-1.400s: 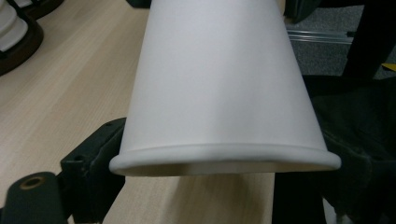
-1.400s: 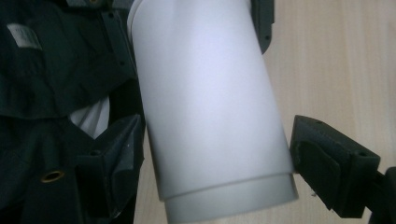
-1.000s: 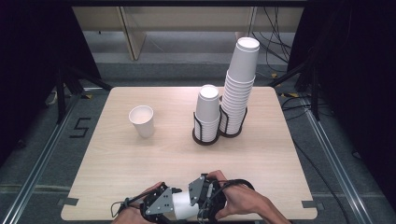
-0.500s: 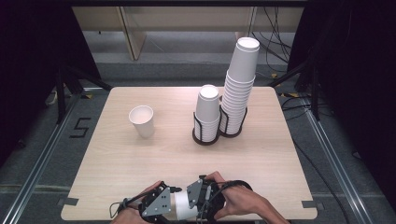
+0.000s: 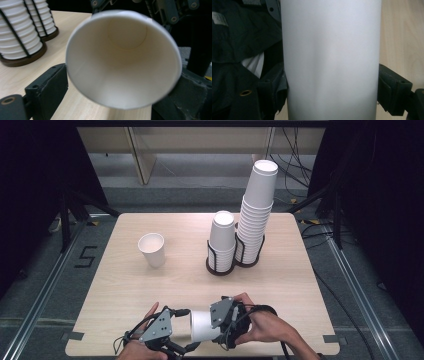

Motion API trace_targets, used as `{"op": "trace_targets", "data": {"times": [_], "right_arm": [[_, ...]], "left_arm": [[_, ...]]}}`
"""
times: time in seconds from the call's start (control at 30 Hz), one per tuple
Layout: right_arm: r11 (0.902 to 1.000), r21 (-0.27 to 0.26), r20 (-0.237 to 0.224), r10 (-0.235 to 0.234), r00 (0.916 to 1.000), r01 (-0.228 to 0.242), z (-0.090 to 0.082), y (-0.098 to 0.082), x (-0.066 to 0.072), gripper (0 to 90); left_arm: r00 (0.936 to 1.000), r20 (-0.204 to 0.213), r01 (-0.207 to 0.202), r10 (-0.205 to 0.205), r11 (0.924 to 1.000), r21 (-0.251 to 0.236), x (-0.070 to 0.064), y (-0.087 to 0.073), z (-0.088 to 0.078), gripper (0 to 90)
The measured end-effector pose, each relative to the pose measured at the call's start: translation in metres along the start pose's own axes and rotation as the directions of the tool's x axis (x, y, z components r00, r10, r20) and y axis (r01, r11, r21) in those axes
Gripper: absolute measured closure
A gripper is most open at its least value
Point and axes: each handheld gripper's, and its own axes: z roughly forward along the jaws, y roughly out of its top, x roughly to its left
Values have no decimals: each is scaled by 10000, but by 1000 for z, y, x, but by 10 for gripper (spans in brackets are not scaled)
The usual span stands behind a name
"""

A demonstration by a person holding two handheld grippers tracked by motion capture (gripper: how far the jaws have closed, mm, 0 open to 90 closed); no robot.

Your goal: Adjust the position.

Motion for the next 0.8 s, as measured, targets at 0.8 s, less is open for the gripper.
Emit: {"op": "trace_targets", "data": {"times": [0.8], "right_arm": [[9618, -2440, -1072, 1002, 9892, -1239, -3, -9, -10, 215]], "left_arm": [[9890, 156, 1482, -1474, 9811, -1248, 1, 3, 2, 33]]}}
